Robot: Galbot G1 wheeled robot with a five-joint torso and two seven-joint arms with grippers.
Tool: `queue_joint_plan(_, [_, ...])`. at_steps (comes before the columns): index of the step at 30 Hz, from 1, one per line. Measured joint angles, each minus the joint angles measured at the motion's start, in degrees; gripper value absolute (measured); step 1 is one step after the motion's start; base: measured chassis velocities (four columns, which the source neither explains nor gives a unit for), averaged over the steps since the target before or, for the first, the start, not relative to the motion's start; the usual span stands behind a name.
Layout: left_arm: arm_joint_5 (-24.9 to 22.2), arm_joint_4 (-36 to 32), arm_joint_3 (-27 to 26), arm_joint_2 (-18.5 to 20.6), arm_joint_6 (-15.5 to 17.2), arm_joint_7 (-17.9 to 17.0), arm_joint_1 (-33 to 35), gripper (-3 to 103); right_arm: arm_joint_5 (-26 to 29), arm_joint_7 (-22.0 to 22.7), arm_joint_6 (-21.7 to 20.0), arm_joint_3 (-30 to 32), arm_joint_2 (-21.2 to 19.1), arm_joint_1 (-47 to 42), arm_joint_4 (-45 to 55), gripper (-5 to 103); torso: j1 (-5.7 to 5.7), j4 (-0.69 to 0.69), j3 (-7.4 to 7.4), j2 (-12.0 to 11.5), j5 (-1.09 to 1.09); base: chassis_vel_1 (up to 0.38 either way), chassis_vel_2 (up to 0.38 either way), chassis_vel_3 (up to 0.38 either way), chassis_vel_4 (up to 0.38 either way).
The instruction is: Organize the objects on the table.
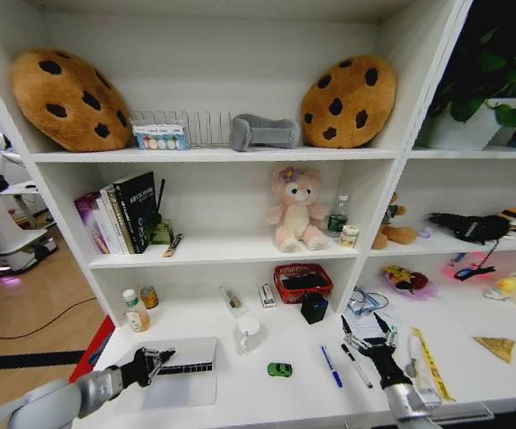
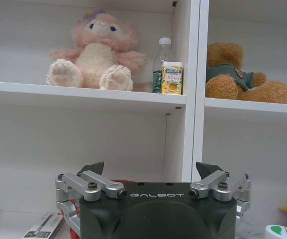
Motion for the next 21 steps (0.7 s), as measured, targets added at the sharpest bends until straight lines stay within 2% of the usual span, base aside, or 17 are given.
queue_joint_plan(5, [3.2, 1.6, 0.0, -3.7, -1.0, 0.0, 3.0, 0, 0.0, 0.1, -0.3, -0.5, -0.3, 0.6, -0.4, 100, 0.00, 0.01, 0.00, 0.0, 0.00, 0.000, 0.000, 0.000, 0.000])
queue_joint_plan(11, [3.5, 2.5, 0.3, -5.5, -1.3, -0.4, 3.0, 0, -0.6, 0.2, -0.4, -1.0, -0.1, 0.7, -0.5, 100, 0.00, 0.00, 0.00, 0.0, 0.00, 0.000, 0.000, 0.000, 0.000])
queue_joint_plan(12, [2.9, 2.4, -0.1, -6.1, -1.3, -0.9, 2.9, -3, -0.8, 0.2, -0.4, -1.1, 0.0, 0.6, -0.5, 100, 0.00, 0.00, 0.00, 0.0, 0.00, 0.000, 0.000, 0.000, 0.000])
queue_joint_plan(15, [1.3, 1.8, -0.5, -7.2, -1.3, -1.7, 2.0, 8, -1.2, 0.2, -0.4, -1.4, 0.1, 0.6, -0.5, 100, 0.00, -0.01, 0.00, 0.0, 0.00, 0.000, 0.000, 0.000, 0.000])
queue_joint_plan(16, [1.3, 1.8, -0.5, -7.2, -1.3, -1.7, 2.0, 8, -1.2, 0.2, -0.4, -1.4, 0.1, 0.6, -0.5, 100, 0.00, -0.01, 0.00, 0.0, 0.00, 0.000, 0.000, 0.000, 0.000])
queue_joint_plan(18, [-0.6, 1.1, -0.7, -10.6, -0.8, -2.4, 0.2, 18, -1.5, 0.1, -0.4, -1.6, 0.2, 0.7, -0.6, 100, 0.01, -0.01, 0.00, 0.0, 0.00, 0.000, 0.000, 0.000, 0.000])
queue_joint_plan(19, [-0.6, 1.1, -0.7, -10.6, -0.8, -2.4, 0.2, 18, -1.5, 0.1, -0.4, -1.6, 0.2, 0.7, -0.6, 100, 0.01, -0.01, 0.00, 0.0, 0.00, 0.000, 0.000, 0.000, 0.000])
queue_joint_plan(21, [-1.6, 1.2, -1.4, -13.5, -0.8, -2.6, -0.7, 29, -1.6, 0.1, -0.4, -1.7, 0.1, 0.6, -0.6, 100, 0.01, 0.01, 0.00, 0.0, 0.00, 0.000, 0.000, 0.000, 0.000])
